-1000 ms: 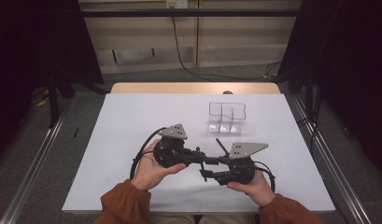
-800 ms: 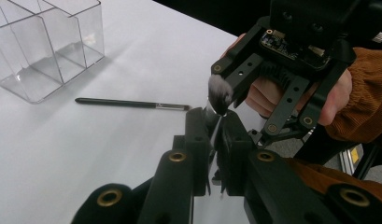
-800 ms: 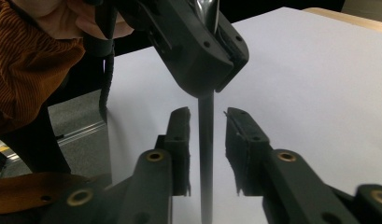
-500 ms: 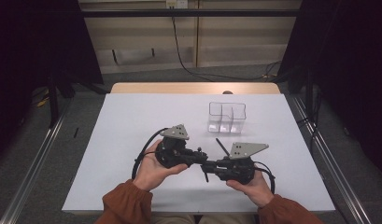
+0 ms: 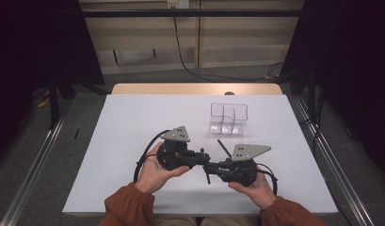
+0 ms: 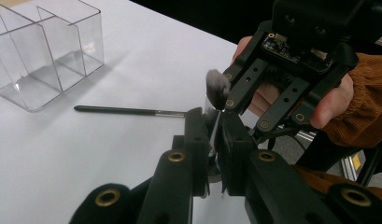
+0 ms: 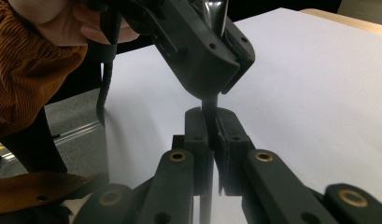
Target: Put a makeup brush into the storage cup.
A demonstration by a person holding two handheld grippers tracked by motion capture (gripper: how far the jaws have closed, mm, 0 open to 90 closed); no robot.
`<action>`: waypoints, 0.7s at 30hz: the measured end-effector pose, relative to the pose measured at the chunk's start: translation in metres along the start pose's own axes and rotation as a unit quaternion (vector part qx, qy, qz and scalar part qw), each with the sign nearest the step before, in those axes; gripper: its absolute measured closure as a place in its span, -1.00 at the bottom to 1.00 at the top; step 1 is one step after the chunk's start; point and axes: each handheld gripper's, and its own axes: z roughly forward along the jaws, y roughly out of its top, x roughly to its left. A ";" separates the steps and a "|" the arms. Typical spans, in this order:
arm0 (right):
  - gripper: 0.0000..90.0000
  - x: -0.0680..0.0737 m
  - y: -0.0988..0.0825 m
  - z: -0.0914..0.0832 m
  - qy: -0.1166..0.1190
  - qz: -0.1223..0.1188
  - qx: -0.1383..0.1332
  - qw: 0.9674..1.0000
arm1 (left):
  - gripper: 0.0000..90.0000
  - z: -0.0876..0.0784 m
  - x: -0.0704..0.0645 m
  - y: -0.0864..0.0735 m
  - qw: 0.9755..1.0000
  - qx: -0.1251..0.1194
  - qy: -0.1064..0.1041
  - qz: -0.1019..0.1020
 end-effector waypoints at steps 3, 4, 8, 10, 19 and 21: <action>0.87 0.000 0.000 0.000 -0.001 0.000 0.000 1.000 | 0.76 0.000 0.000 -0.001 1.000 -0.005 0.005 0.004; 0.87 0.000 0.000 -0.001 -0.002 0.000 0.000 1.000 | 0.63 0.001 0.000 -0.001 1.000 -0.004 0.008 0.002; 0.87 -0.001 0.000 -0.001 -0.003 0.003 0.000 1.000 | 0.58 0.001 0.001 -0.003 1.000 -0.011 0.009 -0.001; 0.87 -0.001 0.000 -0.001 -0.004 0.003 0.000 1.000 | 0.47 0.000 0.001 -0.004 1.000 -0.016 0.012 0.000; 0.86 -0.003 0.000 -0.003 -0.009 0.007 -0.002 1.000 | -0.05 -0.005 0.002 -0.009 0.999 -0.034 0.031 -0.007; 0.86 -0.003 0.000 -0.003 -0.010 0.007 -0.004 1.000 | -0.16 -0.006 0.003 -0.011 0.999 -0.036 0.036 -0.010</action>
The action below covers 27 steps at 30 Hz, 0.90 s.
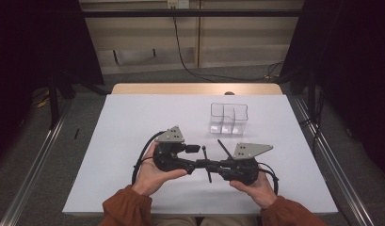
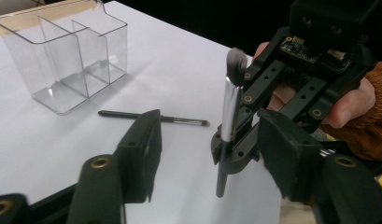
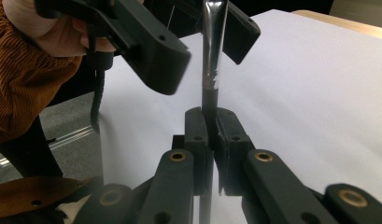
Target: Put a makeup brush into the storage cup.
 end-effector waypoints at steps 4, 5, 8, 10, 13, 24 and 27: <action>0.87 -0.001 0.000 -0.001 -0.002 0.002 -0.001 1.000 | -0.39 -0.004 0.002 -0.002 1.000 -0.005 0.012 -0.006; 0.87 -0.001 0.000 -0.001 -0.001 0.002 -0.002 1.000 | -0.44 -0.005 0.004 -0.003 1.000 -0.008 0.018 -0.010; 0.87 -0.002 0.000 -0.001 -0.002 0.003 -0.004 1.000 | -0.53 -0.010 0.008 -0.003 0.999 -0.014 0.027 -0.015; 0.86 -0.002 0.000 -0.001 -0.004 0.003 -0.004 1.000 | -0.65 -0.013 0.011 -0.004 0.999 -0.023 0.037 -0.018; 0.86 -0.002 0.000 -0.002 -0.006 0.004 -0.005 1.000 | -0.77 -0.018 0.014 -0.005 0.998 -0.035 0.047 -0.017; 0.86 -0.003 -0.001 -0.008 -0.017 0.006 -0.009 1.000 | -0.92 -0.043 0.025 -0.022 0.993 -0.071 0.098 -0.007; 0.86 -0.004 -0.001 -0.009 -0.020 0.009 -0.011 1.000 | -0.92 -0.050 0.029 -0.027 0.991 -0.076 0.110 -0.011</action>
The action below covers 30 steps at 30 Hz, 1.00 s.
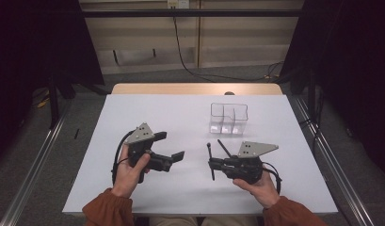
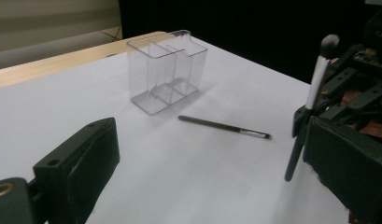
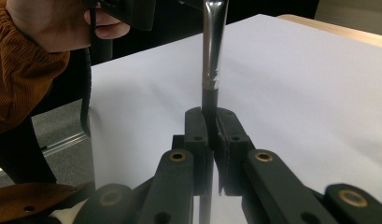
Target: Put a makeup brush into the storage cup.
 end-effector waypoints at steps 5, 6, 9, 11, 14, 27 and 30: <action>0.87 0.000 -0.001 -0.002 -0.003 0.000 0.000 1.000 | -0.91 -0.013 0.006 -0.010 1.000 -0.016 0.018 -0.004; 0.86 0.000 -0.001 -0.003 -0.006 0.000 0.000 1.000 | -0.91 -0.014 0.007 -0.011 1.000 -0.019 0.020 -0.006; 0.86 0.000 -0.001 -0.004 -0.009 0.001 -0.002 1.000 | -0.92 -0.022 0.010 -0.017 0.999 -0.032 0.034 -0.014; 0.86 -0.001 -0.001 -0.004 -0.010 0.001 -0.002 1.000 | -0.93 -0.027 0.011 -0.022 0.998 -0.038 0.047 -0.015; 0.86 -0.002 -0.001 -0.005 -0.011 0.002 -0.001 1.000 | -0.93 -0.034 0.013 -0.028 0.997 -0.048 0.058 -0.021; 0.86 -0.005 0.001 -0.009 -0.023 0.005 -0.009 1.000 | -0.93 -0.055 0.018 -0.044 0.992 -0.065 0.105 -0.012; 0.86 -0.007 0.002 -0.011 -0.027 0.007 -0.012 1.000 | -0.93 -0.062 0.019 -0.047 0.991 -0.074 0.110 -0.011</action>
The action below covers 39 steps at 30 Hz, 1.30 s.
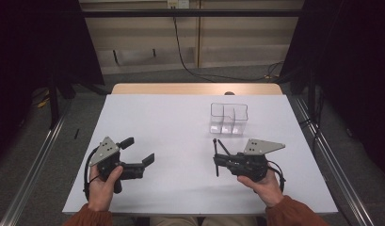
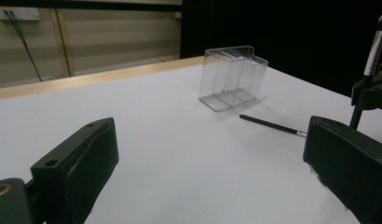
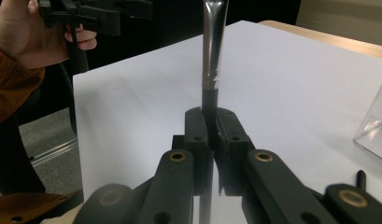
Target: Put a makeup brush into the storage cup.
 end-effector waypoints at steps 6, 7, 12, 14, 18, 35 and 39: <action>0.86 -0.004 0.002 -0.004 -0.010 0.004 -0.006 1.000 | -0.93 -0.010 0.006 -0.008 1.000 -0.002 0.013 -0.007; 0.86 -0.005 0.003 -0.004 -0.013 0.005 -0.006 1.000 | -0.93 -0.010 0.007 -0.010 1.000 -0.005 0.015 -0.011; 0.86 -0.011 0.007 -0.007 -0.026 0.012 -0.011 1.000 | -0.92 -0.014 0.011 -0.013 1.000 -0.002 0.022 -0.010; 0.87 -0.013 0.009 -0.007 -0.031 0.012 -0.012 0.999 | -0.93 -0.015 0.012 -0.014 1.000 0.000 0.023 -0.007; 0.86 -0.018 0.011 -0.007 -0.038 0.016 -0.013 0.999 | -0.93 -0.020 0.015 -0.018 1.000 0.000 0.028 -0.012; 0.86 -0.039 0.040 -0.008 -0.070 0.007 -0.035 0.997 | -0.95 -0.027 0.015 -0.029 1.000 0.007 0.026 -0.011; 0.86 -0.045 0.045 -0.008 -0.077 0.006 -0.037 0.996 | -0.95 -0.027 0.016 -0.031 0.999 0.008 0.030 -0.011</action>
